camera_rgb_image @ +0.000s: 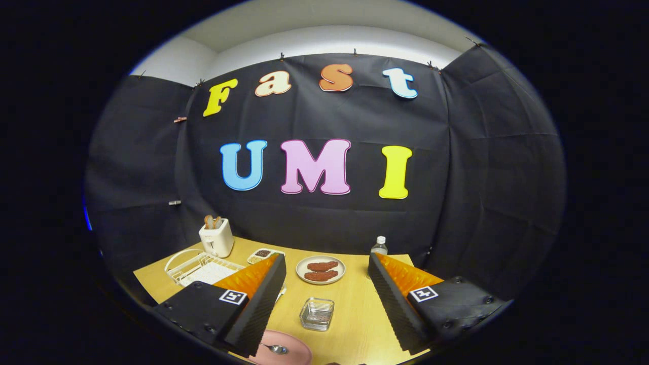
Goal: Take the plate from the dish rack, then take the spoon from the basket and place it into the plate.
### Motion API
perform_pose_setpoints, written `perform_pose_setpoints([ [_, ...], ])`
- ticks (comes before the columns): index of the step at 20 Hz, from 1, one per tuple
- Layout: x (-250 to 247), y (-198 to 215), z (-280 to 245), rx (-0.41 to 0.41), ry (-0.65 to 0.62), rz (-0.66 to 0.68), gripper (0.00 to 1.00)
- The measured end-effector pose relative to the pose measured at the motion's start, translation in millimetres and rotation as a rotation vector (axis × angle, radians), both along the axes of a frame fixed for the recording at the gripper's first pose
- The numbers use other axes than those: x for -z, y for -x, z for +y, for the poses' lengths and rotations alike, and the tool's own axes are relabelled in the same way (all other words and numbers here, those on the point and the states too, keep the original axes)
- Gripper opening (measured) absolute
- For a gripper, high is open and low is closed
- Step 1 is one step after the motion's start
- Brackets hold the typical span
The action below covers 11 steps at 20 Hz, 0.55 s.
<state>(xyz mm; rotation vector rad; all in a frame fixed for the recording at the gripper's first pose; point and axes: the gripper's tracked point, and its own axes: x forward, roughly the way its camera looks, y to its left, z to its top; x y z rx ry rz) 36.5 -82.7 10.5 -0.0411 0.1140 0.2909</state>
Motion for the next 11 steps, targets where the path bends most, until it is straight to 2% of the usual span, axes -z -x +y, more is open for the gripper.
perform_pose_setpoints([
  [6, -1, 1, 23, -0.062, -0.043, 0.007, 1.0],
  [11, -9, -13, 41, -0.071, -0.054, 0.022, 1.0],
])
